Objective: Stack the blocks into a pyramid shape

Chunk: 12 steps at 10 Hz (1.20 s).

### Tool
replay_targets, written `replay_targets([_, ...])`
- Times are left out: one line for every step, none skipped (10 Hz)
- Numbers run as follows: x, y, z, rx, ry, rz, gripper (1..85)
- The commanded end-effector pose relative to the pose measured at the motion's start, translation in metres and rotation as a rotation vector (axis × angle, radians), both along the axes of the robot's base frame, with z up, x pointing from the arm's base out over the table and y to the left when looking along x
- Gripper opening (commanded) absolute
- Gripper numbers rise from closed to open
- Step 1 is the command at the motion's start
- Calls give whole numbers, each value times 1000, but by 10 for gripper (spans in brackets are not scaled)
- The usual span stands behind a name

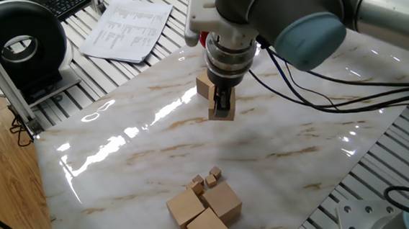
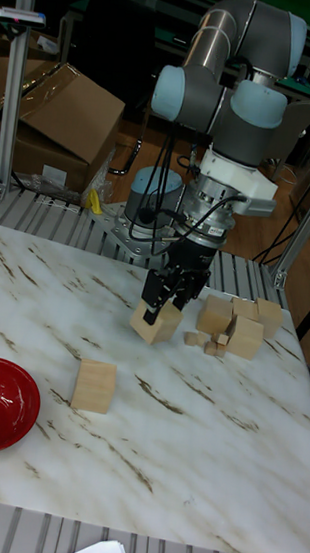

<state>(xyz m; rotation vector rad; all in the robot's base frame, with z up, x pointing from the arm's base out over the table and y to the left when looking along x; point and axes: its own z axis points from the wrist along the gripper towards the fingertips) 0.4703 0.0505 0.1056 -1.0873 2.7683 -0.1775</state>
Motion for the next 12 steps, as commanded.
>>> replay_targets([11, 6, 4, 39, -41, -54, 10])
replay_targets([17, 3, 5, 31, -68, -84, 10])
replay_targets([23, -1, 7, 21, -92, -99, 10])
replay_targets([26, -1, 8, 26, -104, -119, 10])
replay_targets([28, -4, 9, 18, -115, -128, 10])
replay_targets([37, 9, 11, 76, -150, -144, 10])
replay_targets([35, 16, 11, 110, -140, -167, 10])
replay_targets([35, 15, 11, 108, -140, -171, 10])
replay_targets([35, 16, 11, 112, -140, -176, 10])
replay_targets([35, 15, 11, 110, -140, -180, 10])
replay_targets([33, 16, 11, 106, -126, -176, 10])
replay_targets([35, 15, 16, 98, -115, -178, 10])
